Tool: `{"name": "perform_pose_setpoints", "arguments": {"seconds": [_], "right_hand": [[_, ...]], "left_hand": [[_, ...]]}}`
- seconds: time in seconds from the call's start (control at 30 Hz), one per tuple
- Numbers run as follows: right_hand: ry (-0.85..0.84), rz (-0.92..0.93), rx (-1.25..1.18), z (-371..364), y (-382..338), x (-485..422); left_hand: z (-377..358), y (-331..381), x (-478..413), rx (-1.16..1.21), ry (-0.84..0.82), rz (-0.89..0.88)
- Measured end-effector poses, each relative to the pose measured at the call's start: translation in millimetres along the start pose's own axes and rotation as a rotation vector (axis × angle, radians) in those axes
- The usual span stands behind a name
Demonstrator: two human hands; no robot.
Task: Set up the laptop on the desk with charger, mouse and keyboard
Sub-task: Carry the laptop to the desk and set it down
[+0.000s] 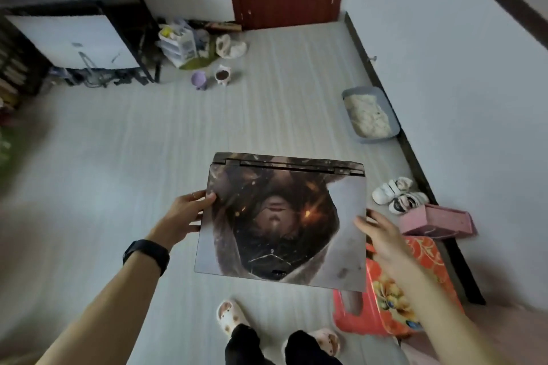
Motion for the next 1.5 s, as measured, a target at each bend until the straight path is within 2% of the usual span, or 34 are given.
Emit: {"name": "perform_pose_setpoints", "arguments": {"seconds": [0.4,0.63,0.93,1.2,1.5], "right_hand": [[-0.281,0.244,0.131,-307,-119,49],[-0.423,0.278,0.234,-454,-156,43],[-0.578,0.280,0.266,-645,-208,-25],[-0.746,0.305,0.307,-851,-299,-103],[-0.796,0.298,0.359,-1052,-356,-168]], "left_hand": [[294,11,45,0.230,0.237,-0.137],[408,1,36,0.361,0.331,-0.125],[541,47,-25,0.439,0.485,-0.119],[675,113,-98,0.544,0.667,-0.131],[821,159,-183,0.615,0.730,-0.124]]}}
Point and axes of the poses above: each hand's wrist, its own x-axis away from the middle knuckle, its own z-axis out of the back of the hand, y = z × x, the point moved 6 cm from there along -x, towards the middle knuckle, and after that the axes turned 4 degrees about -x, right-handed, at the moved point
